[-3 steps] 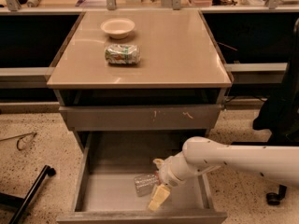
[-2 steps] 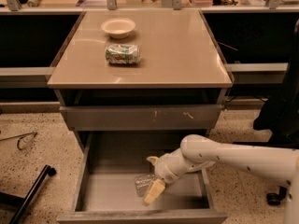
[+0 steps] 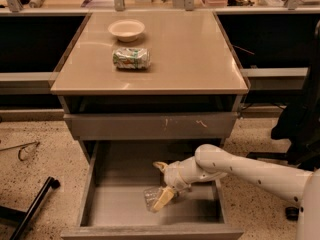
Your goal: Pick water bottle from middle drawer and place on counter
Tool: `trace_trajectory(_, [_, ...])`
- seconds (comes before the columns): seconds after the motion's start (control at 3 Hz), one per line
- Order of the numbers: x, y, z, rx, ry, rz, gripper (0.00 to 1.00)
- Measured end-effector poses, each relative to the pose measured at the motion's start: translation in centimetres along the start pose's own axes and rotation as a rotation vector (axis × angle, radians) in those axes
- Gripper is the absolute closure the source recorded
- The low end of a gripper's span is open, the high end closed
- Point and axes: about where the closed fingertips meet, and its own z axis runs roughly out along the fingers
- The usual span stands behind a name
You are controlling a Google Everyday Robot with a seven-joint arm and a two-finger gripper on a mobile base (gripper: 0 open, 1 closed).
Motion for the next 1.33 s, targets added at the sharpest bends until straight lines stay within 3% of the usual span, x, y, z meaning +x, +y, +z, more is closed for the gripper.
trace_trajectory(0.33, [0.0,0.0,0.0,0.0,0.0,0.0,0.0])
trace_trajectory(1.0, [0.7,-3.9,-1.8,0.066,0.085,-0.048,0.0])
trace_trajectory(1.33, [1.4,-4.5,-2.5,0.075,0.095,-0.045,0.0])
